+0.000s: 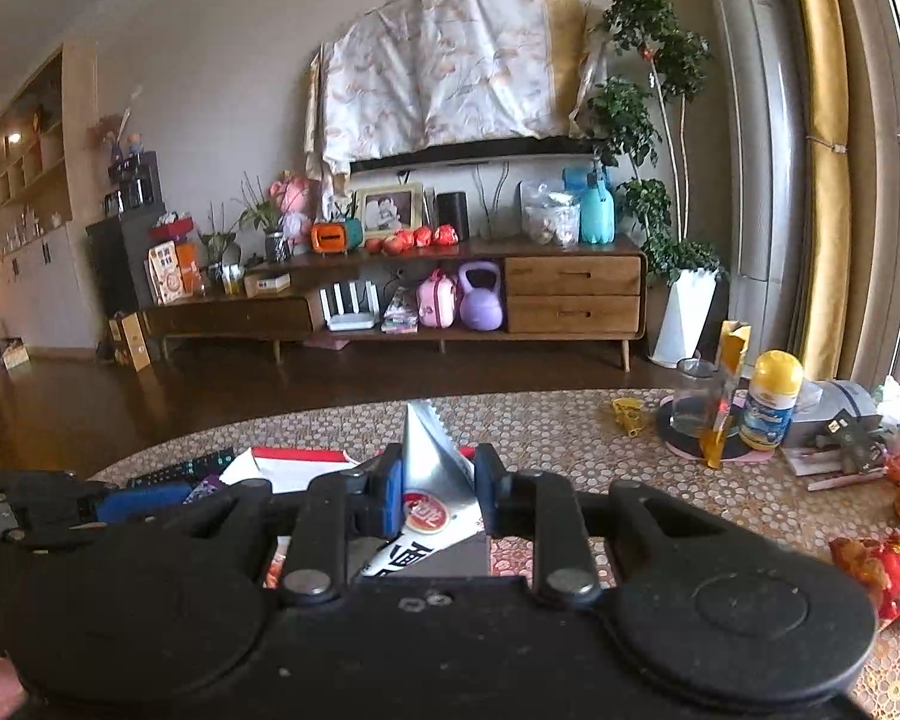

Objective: Organize snacks
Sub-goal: 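Carry the purple wrapper and silver chip bag in both tools over the white box, then open the left tool releasing the purple wrapper while the right tool drops the silver bag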

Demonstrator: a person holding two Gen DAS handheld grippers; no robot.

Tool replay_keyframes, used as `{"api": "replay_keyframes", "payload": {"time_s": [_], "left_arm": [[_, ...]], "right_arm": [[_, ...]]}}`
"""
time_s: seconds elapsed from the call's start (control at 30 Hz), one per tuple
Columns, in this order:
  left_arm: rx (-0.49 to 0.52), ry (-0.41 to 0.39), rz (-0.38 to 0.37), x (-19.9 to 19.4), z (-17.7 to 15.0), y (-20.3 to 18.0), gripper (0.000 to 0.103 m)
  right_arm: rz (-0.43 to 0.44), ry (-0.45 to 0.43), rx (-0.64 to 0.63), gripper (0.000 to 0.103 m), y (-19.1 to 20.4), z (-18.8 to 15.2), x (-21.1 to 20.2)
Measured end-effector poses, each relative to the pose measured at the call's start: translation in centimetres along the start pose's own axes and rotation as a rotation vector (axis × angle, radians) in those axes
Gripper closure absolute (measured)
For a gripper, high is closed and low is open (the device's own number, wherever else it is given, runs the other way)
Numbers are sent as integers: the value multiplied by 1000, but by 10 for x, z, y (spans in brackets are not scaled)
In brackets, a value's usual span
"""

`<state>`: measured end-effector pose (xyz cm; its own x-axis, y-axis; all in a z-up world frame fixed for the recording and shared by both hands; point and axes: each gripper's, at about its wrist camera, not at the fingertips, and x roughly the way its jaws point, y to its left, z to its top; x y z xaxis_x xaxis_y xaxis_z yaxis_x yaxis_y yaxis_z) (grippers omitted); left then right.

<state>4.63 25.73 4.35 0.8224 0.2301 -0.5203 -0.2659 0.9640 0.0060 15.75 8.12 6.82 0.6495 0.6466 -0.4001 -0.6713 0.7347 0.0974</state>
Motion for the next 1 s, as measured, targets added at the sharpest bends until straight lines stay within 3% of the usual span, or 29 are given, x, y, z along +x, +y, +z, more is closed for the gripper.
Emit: {"api": "replay_keyframes", "payload": {"time_s": [0.37, 1.0], "left_arm": [[17, 107, -15, 50, -5, 14, 82], [42, 225, -42, 81, -7, 12, 82]], "right_arm": [[3, 132, -54, 80, 16, -8, 54], [4, 219, -162, 80, 38, -18, 95]]}}
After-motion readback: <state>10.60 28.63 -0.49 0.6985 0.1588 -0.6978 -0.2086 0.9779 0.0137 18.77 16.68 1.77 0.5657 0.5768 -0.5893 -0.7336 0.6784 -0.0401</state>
